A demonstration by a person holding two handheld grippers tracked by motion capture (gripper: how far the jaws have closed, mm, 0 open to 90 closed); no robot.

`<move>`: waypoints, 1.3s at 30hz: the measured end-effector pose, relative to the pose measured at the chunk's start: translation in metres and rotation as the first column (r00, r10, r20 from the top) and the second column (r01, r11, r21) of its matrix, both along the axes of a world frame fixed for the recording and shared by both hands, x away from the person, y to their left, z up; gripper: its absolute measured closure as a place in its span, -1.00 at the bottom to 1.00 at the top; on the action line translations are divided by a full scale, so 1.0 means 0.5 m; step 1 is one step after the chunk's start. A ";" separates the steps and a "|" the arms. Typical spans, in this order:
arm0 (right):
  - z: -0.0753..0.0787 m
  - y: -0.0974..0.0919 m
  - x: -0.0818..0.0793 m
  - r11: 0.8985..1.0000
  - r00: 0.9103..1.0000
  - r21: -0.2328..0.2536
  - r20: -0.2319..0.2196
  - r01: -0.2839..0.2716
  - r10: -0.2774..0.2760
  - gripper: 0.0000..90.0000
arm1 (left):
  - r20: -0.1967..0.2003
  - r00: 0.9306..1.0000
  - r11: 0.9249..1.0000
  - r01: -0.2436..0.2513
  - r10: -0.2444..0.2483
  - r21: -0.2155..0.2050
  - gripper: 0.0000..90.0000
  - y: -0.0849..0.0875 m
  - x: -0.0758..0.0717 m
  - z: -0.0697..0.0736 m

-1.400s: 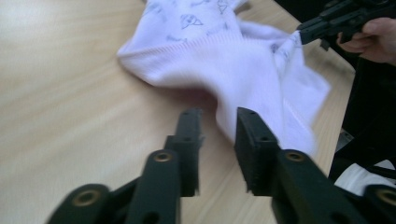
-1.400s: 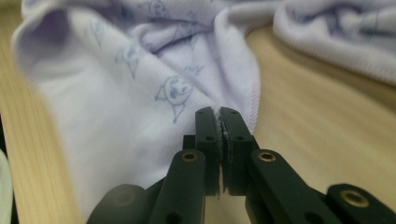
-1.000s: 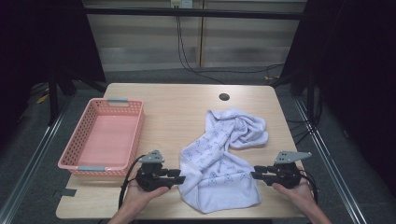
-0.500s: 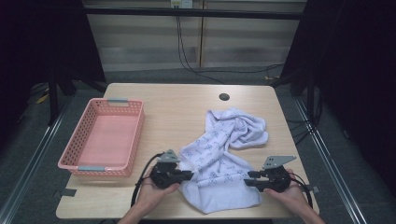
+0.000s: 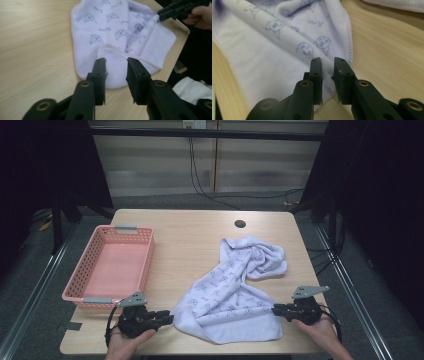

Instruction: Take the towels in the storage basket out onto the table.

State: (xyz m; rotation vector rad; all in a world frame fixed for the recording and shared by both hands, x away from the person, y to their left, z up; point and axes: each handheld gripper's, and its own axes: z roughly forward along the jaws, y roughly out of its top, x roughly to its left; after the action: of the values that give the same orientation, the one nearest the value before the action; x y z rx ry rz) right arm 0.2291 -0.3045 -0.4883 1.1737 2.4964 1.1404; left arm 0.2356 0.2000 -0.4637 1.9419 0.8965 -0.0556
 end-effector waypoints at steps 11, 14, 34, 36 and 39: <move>0.003 0.011 -0.042 0.997 0.997 0.033 -0.016 -0.076 0.077 0.49 | 0.009 0.992 0.985 0.121 -0.123 0.121 0.22 -0.104 0.067 -0.026; -0.005 0.014 -0.041 0.997 0.997 -0.005 -0.031 -0.072 0.072 0.32 | -0.024 0.989 0.979 0.146 -0.144 0.141 0.18 -0.111 0.075 -0.044; -0.007 0.041 -0.034 0.990 0.990 -0.029 -0.021 -0.137 0.137 0.94 | 0.100 0.995 0.989 0.036 -0.021 -0.142 0.96 -0.033 0.083 0.033; 0.012 0.025 -0.023 0.990 0.994 0.092 -0.007 -0.108 0.110 0.95 | 0.112 0.994 0.988 0.029 -0.012 -0.152 0.96 -0.031 0.091 0.043; 0.088 -0.012 0.006 0.971 0.997 0.234 0.080 -0.036 0.018 0.95 | 0.120 0.993 0.980 0.009 0.015 -0.200 0.96 -0.032 0.111 0.063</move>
State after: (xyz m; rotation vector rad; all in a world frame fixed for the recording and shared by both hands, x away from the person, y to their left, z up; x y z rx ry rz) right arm 0.2322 -0.3105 -0.4444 1.1280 2.3767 1.4941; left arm 0.2912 0.1842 -0.4324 1.7374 0.7826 -0.0244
